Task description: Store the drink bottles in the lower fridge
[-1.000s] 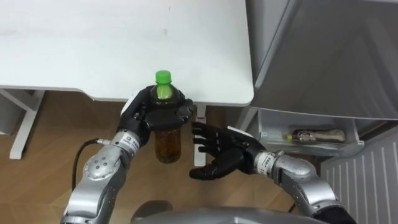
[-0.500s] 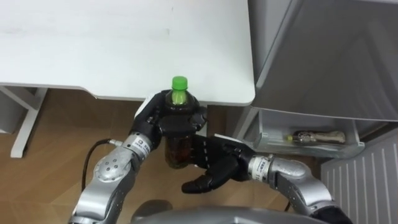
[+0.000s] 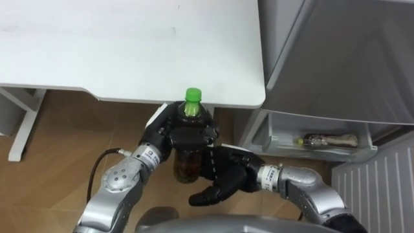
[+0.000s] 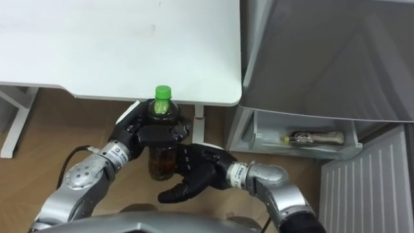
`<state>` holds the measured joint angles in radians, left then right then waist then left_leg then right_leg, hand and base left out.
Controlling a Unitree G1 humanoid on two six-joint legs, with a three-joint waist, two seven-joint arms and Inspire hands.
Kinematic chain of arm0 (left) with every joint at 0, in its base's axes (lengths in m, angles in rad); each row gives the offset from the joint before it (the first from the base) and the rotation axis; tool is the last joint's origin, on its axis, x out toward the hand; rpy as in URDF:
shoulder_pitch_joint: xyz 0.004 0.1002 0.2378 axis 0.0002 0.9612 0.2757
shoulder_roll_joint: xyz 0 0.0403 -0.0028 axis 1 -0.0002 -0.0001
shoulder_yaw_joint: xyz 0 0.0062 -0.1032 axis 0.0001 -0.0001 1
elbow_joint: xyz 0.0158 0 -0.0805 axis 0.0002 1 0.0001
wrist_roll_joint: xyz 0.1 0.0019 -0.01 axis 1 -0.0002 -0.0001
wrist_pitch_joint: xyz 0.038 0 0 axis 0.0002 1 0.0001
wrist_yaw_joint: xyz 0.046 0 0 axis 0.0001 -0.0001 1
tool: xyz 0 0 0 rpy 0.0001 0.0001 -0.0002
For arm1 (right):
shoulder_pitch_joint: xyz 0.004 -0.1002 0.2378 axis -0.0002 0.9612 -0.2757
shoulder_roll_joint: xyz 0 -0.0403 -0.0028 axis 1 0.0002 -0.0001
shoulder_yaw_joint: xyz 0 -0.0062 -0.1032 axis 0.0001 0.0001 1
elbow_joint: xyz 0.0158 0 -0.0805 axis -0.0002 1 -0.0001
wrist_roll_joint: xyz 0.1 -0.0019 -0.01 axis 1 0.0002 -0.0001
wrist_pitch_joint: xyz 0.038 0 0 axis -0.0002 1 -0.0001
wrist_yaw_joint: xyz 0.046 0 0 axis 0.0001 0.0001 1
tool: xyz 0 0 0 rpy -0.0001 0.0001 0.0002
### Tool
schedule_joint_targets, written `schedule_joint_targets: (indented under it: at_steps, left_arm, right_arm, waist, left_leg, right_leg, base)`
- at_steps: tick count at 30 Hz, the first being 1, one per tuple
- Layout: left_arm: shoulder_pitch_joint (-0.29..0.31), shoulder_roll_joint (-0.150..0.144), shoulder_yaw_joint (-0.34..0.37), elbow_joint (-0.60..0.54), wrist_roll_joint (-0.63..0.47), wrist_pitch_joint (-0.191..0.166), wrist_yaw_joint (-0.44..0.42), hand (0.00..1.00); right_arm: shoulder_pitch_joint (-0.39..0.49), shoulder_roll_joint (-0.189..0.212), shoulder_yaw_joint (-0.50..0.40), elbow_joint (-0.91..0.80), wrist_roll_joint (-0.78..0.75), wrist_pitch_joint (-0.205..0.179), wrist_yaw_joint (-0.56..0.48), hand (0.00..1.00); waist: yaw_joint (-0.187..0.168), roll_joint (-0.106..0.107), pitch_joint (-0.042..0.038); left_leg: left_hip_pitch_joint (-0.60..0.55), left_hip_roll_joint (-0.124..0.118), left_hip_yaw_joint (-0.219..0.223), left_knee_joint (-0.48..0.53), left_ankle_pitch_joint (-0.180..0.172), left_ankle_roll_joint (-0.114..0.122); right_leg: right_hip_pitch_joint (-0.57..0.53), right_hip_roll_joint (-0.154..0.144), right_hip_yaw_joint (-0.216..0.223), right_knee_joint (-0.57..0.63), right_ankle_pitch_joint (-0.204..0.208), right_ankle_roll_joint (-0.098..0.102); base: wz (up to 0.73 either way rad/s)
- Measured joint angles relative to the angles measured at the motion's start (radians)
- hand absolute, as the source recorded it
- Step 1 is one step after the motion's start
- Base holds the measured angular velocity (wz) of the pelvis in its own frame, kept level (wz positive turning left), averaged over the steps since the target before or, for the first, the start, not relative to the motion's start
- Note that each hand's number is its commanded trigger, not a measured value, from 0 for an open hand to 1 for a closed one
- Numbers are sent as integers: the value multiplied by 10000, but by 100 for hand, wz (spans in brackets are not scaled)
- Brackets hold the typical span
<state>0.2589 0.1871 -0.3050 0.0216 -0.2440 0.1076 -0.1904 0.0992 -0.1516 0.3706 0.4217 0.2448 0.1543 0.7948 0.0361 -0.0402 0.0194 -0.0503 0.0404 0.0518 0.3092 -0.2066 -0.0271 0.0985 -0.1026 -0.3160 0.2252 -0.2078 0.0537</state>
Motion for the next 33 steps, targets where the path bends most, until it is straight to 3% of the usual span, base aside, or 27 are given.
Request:
schedule_joint_targets:
  at_steps: [17, 18, 19, 33]
  left_arm:
    - [-11, 34, -136, 52, -18, -46, -200, 100]
    - [-25, 36, -130, 51, -11, -47, -200, 100]
    - [-53, 40, -130, 53, -9, -46, -200, 100]
    - [-58, -1, -520, 66, -153, 42, -776, 100]
  right_arm:
    - [59, -37, 131, 1, 1244, 124, -456, 0]
    - [61, -64, 221, 3, 1456, 142, -568, 33]
    - [61, -69, 249, 2, 1566, 148, -637, 99]
    - [-3, -148, 356, 476, 1891, 199, -1515, 100]
  waist:
    - [-18, 61, -3]
    - [-36, 61, -3]
    - [-36, 63, -3]
    - [-12, 138, -53]
  left_leg:
    - [131, -3, 26, -84, 2, -2]
    - [121, -5, 18, -75, 2, -2]
    - [105, -5, 5, -67, 2, -2]
    - [123, 1, 10, -46, 3, -2]
  right_leg:
    - [133, 11, 96, -46, 0, 0]
    - [132, 11, 63, -47, 0, 0]
    - [127, 11, 49, -47, 0, 0]
    - [127, 16, 62, -45, 3, -3]
  base:
    - [0]
    - [0]
    - [0]
    - [0]
